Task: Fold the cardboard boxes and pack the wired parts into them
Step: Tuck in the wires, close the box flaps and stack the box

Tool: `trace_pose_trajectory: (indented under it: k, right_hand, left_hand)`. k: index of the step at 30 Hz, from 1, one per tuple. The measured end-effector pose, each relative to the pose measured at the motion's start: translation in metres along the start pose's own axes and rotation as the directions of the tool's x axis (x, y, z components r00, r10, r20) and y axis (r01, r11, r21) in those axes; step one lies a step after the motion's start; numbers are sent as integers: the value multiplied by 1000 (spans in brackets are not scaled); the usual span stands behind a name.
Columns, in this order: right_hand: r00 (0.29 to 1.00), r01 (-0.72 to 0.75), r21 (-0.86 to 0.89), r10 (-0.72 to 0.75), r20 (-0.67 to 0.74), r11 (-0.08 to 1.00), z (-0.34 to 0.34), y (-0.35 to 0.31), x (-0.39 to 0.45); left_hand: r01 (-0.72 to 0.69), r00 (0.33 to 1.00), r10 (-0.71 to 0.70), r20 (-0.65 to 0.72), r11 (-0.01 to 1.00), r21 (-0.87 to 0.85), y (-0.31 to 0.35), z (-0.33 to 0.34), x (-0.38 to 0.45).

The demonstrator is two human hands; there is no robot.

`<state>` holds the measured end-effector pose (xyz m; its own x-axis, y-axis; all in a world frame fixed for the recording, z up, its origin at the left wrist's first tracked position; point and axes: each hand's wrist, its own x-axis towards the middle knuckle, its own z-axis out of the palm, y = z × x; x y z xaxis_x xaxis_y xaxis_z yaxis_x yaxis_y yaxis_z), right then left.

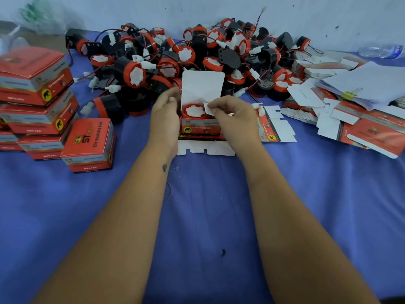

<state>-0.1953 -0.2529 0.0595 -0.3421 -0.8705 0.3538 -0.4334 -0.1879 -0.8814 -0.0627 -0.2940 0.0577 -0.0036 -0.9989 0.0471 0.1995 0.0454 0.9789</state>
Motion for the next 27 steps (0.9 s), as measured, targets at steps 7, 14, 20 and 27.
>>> trace_pose_trajectory:
  k: [7, 14, 20, 27]
  right_hand:
    - [998, -53, 116, 58, -36, 992, 2, 0, -1]
    - [982, -187, 206, 191, 0, 961, 5, 1, 1]
    - [990, -130, 236, 141, -30, 963, 9, 2, -3]
    - [968, -234, 421, 252, 14, 876, 5, 1, -3]
  left_hand:
    - [-12, 993, 10, 121, 1000, 16, -4, -5, 3]
    - [-176, 976, 155, 154, 975, 133, -9, 1, 2]
    - [-165, 984, 154, 87, 977, 137, -11, 0, 3]
    - [50, 987, -37, 158, 996, -79, -1, -4, 1]
